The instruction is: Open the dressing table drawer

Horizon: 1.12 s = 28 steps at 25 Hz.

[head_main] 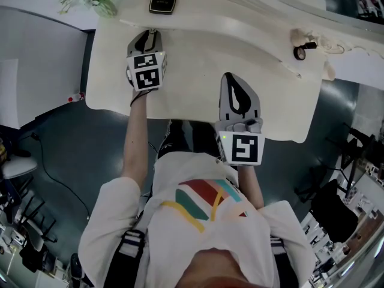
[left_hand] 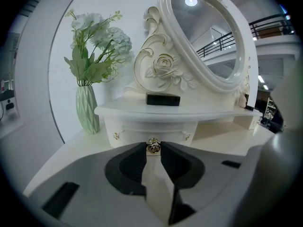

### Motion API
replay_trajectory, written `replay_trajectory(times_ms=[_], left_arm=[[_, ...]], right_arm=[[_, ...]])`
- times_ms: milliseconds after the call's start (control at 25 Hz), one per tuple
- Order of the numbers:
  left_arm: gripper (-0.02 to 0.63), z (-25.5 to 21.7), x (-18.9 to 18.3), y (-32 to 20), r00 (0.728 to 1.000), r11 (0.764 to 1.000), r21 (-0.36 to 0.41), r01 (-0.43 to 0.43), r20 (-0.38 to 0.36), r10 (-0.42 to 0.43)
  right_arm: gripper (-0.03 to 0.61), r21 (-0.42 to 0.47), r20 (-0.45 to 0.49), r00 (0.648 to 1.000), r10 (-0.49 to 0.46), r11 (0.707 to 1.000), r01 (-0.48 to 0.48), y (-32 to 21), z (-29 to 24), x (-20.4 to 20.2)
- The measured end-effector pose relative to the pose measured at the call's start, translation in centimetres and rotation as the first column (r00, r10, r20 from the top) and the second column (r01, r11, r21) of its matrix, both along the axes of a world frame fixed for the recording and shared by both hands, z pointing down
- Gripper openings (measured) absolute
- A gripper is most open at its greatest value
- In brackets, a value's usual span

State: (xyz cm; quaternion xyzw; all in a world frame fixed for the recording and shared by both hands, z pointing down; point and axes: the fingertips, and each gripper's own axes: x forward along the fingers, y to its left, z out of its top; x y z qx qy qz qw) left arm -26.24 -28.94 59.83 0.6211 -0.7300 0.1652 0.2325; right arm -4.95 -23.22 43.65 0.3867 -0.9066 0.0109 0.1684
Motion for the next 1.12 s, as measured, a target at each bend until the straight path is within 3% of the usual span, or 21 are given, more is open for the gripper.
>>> replay_trajectory(times_ms=[1120], left_arm=[[0.091, 0.1, 0.9, 3.3, 1.000, 1.000, -0.023, -0.009, 0.002, 0.009]], right_arm=[[0.000, 0.021, 0.006, 1.000, -0.014, 1.000, 0.014, 2.8, -1.3, 0.0]])
